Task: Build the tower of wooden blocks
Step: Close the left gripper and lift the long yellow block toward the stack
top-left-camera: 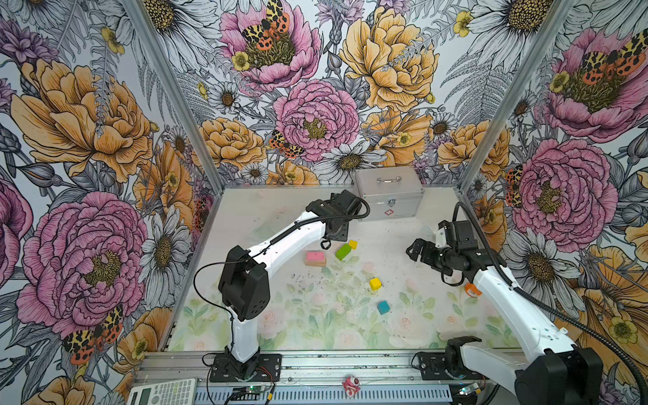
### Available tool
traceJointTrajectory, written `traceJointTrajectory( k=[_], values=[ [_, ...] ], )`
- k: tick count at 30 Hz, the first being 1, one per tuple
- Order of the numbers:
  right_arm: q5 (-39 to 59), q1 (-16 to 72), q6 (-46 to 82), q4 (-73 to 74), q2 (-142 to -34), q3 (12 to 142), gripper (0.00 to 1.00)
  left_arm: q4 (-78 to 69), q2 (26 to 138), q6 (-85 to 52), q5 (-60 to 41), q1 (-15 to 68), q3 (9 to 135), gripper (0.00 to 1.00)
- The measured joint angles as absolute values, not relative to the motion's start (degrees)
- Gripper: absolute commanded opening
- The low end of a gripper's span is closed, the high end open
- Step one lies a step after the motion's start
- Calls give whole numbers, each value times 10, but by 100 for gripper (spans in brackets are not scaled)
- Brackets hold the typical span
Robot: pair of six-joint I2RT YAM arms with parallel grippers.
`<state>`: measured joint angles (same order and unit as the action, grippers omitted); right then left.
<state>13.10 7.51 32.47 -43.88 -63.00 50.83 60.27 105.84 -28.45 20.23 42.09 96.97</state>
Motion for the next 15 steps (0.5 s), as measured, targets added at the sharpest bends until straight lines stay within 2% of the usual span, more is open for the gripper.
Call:
traceJointTrajectory(
  k=[9, 15],
  values=[
    [118, 125, 338, -439, -599, 503, 100, 592, 935, -335, 221, 436, 832, 59],
    [93, 190, 359, -440, -580, 502, 100, 557, 901, -353, 214, 427, 755, 59]
  ],
)
